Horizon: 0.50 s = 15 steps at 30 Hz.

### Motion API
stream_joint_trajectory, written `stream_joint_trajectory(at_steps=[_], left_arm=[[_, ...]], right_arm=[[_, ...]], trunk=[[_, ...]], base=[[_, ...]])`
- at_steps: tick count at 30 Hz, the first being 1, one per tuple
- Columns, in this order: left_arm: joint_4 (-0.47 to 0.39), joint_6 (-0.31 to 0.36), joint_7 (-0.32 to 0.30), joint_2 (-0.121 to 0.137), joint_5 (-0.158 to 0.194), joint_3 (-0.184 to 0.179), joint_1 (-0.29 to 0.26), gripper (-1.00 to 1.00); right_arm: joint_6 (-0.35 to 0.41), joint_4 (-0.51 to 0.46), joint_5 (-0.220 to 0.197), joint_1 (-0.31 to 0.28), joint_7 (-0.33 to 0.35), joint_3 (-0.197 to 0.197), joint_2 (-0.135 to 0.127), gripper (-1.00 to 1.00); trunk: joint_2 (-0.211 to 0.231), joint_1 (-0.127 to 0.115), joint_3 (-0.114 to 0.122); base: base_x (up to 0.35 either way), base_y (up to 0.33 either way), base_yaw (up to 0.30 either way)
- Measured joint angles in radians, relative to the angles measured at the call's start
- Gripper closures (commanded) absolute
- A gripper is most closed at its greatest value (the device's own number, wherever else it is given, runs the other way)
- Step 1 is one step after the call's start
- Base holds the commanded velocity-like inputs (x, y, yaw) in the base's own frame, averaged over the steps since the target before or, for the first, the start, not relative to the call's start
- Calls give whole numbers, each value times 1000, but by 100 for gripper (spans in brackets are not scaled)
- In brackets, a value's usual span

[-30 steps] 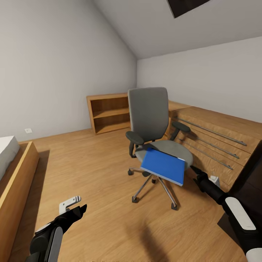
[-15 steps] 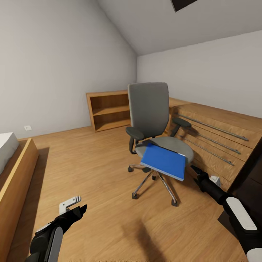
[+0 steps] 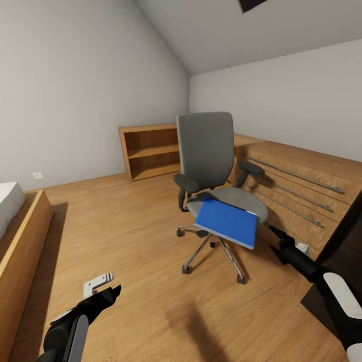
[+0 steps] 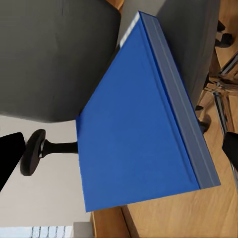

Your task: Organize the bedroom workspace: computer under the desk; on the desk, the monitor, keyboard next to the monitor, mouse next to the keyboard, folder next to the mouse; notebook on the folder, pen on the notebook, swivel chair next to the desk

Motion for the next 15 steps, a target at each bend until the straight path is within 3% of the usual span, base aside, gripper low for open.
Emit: stream_joint_trajectory(at_steps=[15], left_arm=[[8, 0, 0, 0, 0, 0, 0, -100]], right_arm=[[5, -27, -8, 0, 21, -11, 6, -100]], trunk=[[0, 0, 0]], base=[[0, 0, 0]])
